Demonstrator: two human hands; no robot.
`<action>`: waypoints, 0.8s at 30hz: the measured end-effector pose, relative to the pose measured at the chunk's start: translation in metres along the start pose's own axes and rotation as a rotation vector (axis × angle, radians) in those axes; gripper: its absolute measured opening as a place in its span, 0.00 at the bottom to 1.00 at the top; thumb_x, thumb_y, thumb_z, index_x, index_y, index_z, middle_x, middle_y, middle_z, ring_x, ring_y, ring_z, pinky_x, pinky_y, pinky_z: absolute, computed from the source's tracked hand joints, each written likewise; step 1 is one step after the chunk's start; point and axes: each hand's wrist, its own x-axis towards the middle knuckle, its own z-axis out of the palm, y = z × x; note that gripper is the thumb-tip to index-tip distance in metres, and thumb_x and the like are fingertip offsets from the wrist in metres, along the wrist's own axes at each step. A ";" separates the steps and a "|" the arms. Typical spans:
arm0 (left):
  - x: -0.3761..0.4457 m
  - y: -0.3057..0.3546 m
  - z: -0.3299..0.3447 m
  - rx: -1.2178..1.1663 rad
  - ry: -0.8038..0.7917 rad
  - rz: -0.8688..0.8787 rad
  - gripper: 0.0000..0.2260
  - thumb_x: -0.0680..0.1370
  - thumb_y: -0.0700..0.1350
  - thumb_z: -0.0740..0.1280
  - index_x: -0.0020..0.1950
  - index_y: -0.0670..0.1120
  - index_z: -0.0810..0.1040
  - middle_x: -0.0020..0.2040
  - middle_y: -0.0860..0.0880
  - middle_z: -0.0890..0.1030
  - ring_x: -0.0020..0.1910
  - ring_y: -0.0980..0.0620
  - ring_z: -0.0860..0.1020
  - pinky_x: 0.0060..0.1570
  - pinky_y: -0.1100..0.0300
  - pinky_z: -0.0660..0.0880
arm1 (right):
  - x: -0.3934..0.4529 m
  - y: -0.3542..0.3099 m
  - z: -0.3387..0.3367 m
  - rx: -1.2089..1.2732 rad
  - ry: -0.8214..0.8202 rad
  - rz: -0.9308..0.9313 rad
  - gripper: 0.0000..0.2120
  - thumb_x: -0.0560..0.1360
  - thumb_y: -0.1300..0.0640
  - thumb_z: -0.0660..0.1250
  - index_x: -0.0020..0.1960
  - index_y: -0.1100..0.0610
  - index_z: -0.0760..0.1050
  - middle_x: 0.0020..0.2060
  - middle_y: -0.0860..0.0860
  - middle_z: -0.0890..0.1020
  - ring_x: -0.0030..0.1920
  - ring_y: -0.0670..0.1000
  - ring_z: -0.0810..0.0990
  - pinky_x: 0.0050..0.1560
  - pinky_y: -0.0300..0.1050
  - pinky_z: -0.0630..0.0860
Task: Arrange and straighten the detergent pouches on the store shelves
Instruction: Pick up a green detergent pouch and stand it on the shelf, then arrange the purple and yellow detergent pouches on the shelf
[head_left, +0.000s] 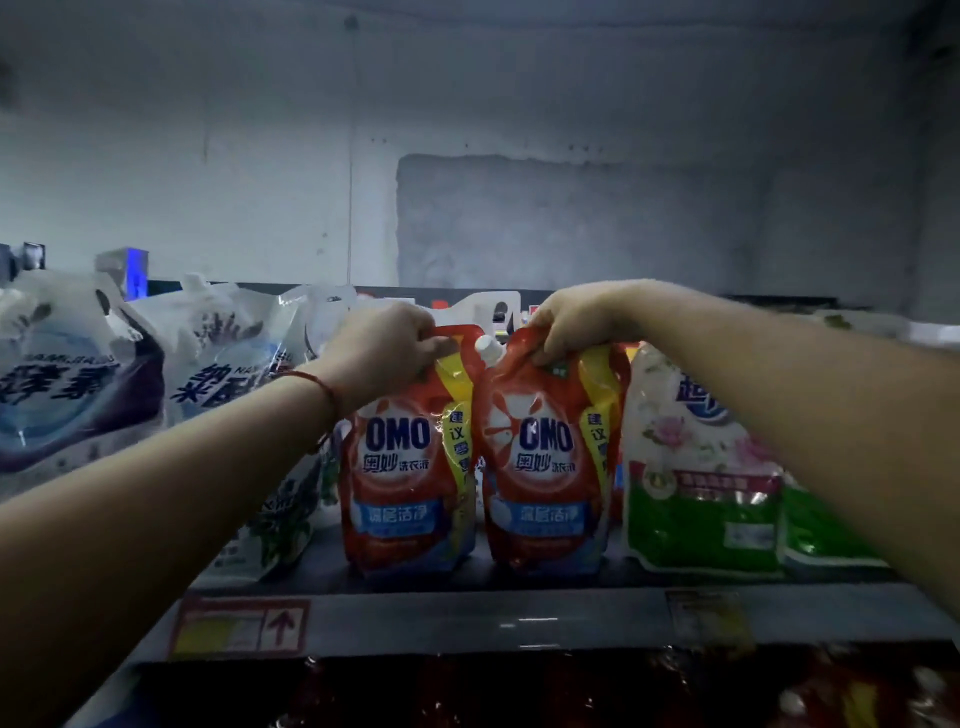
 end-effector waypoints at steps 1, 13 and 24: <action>-0.002 0.000 0.001 0.044 0.030 0.040 0.14 0.80 0.57 0.64 0.42 0.48 0.77 0.37 0.51 0.81 0.34 0.54 0.81 0.36 0.57 0.80 | 0.001 -0.007 0.005 -0.113 0.053 -0.017 0.12 0.77 0.58 0.67 0.61 0.54 0.79 0.53 0.52 0.83 0.52 0.55 0.83 0.56 0.52 0.79; -0.061 -0.008 0.038 0.223 0.241 0.233 0.35 0.79 0.58 0.63 0.81 0.49 0.53 0.80 0.38 0.56 0.79 0.37 0.53 0.77 0.39 0.51 | -0.043 -0.002 0.065 -0.559 0.543 -0.121 0.30 0.77 0.47 0.64 0.76 0.52 0.59 0.68 0.52 0.71 0.70 0.55 0.67 0.73 0.53 0.61; -0.136 0.053 0.043 0.279 -0.227 0.114 0.33 0.78 0.69 0.53 0.79 0.55 0.54 0.74 0.49 0.66 0.73 0.45 0.65 0.70 0.44 0.65 | -0.135 0.014 0.120 -0.147 0.167 -0.032 0.34 0.77 0.43 0.67 0.78 0.43 0.55 0.75 0.40 0.62 0.72 0.42 0.62 0.66 0.36 0.60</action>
